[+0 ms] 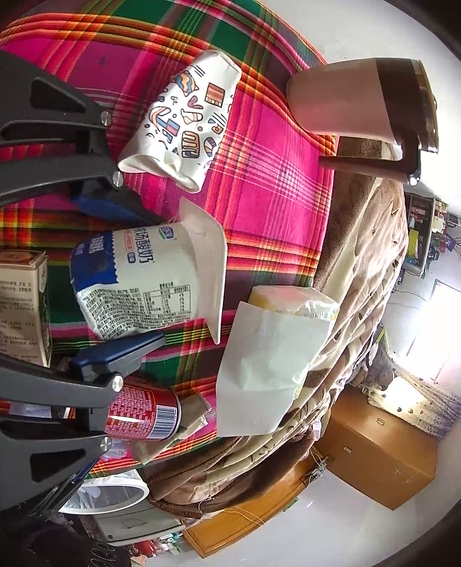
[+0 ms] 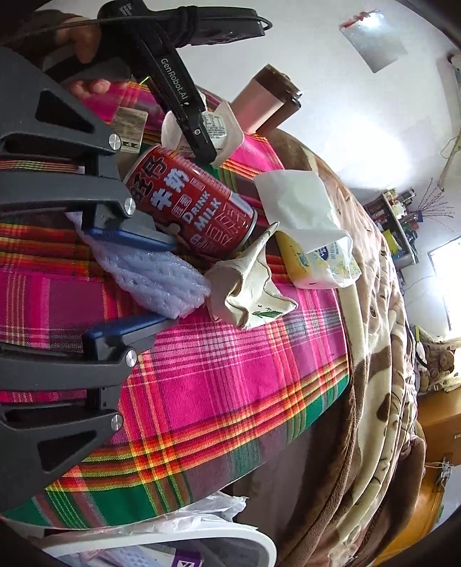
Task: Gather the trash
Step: 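Grasp the white yogurt cup with the left tool while the right tool grasps a lavender foam net, then carry the cup and foam net over the wastebasket and open both tools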
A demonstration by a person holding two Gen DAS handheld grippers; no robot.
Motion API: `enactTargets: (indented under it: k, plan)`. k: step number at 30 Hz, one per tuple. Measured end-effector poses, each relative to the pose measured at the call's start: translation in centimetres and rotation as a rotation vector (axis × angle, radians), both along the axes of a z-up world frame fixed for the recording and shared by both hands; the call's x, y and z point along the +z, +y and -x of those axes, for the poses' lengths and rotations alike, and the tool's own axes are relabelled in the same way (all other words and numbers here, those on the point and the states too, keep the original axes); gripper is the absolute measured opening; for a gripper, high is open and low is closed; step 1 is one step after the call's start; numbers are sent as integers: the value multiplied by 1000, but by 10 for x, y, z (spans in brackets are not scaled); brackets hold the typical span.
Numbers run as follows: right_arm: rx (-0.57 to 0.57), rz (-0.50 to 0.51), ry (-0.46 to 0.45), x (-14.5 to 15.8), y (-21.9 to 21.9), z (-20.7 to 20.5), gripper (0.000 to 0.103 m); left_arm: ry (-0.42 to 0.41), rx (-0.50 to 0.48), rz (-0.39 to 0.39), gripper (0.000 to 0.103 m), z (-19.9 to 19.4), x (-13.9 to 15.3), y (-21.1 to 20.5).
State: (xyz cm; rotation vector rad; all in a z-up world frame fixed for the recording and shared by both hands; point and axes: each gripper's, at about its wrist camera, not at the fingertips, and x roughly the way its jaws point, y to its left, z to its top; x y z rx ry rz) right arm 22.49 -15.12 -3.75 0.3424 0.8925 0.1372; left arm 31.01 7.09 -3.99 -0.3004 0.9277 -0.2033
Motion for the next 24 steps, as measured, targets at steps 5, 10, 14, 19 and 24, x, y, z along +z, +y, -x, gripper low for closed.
enactTargets:
  k: [5, 10, 14, 19, 24]
  plan:
    - [5, -15, -16, 5, -3, 8, 28, -17, 1, -7, 59, 12, 6, 1]
    - [16, -23, -37, 9, -6, 18, 26, -47, 1, -11, 59, 25, 17, 1]
    - [15, -39, -52, 14, -11, 26, 26, -76, -9, -22, 59, 37, 28, -3]
    - [7, -44, -74, 22, -18, 36, 26, -118, -28, -33, 59, 55, 42, -9]
    - [0, -36, -109, 32, -26, 48, 26, -155, -63, -53, 59, 75, 53, -22]
